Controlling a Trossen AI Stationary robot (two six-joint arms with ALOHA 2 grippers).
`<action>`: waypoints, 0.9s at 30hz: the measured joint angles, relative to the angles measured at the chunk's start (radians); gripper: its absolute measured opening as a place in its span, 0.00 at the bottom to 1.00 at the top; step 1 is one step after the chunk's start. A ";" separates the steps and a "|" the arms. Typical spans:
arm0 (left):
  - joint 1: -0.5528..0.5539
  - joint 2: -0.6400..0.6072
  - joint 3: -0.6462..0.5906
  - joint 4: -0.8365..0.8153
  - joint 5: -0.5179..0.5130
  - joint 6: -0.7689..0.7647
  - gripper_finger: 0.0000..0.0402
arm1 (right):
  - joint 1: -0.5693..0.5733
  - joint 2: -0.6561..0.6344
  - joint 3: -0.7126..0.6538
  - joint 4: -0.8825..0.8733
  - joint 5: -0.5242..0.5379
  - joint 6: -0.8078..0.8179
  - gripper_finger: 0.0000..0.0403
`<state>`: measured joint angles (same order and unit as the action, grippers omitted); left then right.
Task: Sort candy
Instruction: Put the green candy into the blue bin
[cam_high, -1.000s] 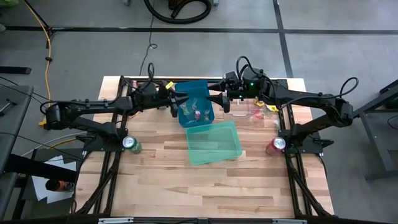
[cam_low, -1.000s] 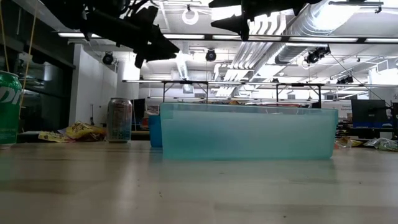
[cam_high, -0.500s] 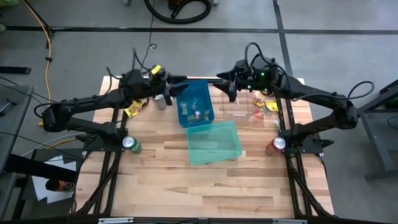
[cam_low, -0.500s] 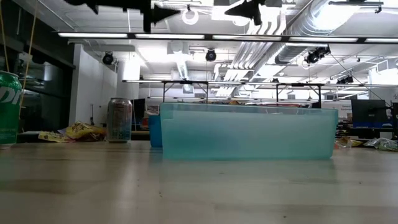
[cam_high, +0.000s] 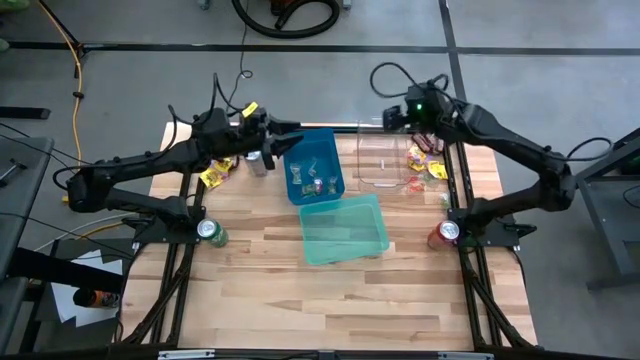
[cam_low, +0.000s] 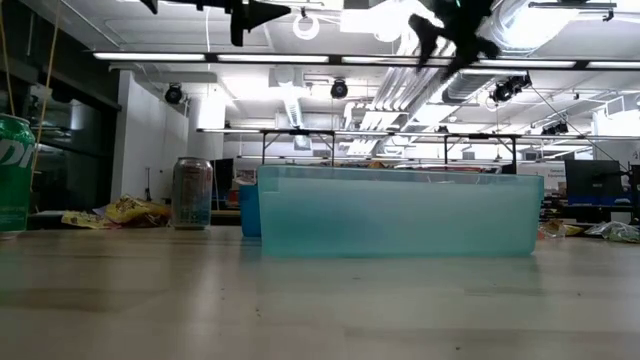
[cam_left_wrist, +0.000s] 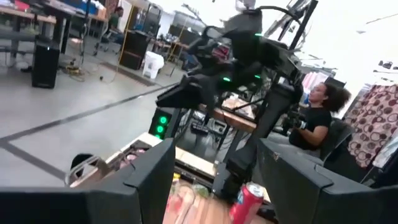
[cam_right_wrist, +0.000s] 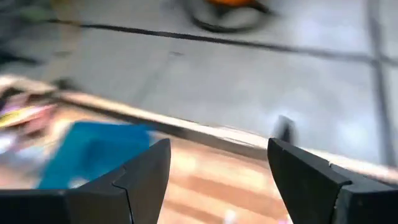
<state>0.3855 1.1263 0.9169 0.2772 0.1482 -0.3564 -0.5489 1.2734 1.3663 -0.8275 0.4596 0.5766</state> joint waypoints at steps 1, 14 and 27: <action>0.000 0.000 0.000 -0.007 0.001 -0.001 0.54 | -0.041 0.000 -0.018 -0.026 -0.009 0.033 0.65; 0.000 0.000 0.000 -0.094 0.058 -0.011 0.54 | -0.258 -0.138 -0.436 -0.038 -0.102 0.359 0.65; 0.000 0.000 0.000 -0.097 0.055 -0.009 0.54 | -0.256 -0.399 -0.814 0.086 -0.164 0.816 0.65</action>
<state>0.3859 1.1263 0.9169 0.1806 0.2029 -0.3656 -0.8047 0.8744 0.5524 -0.7416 0.2957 1.3921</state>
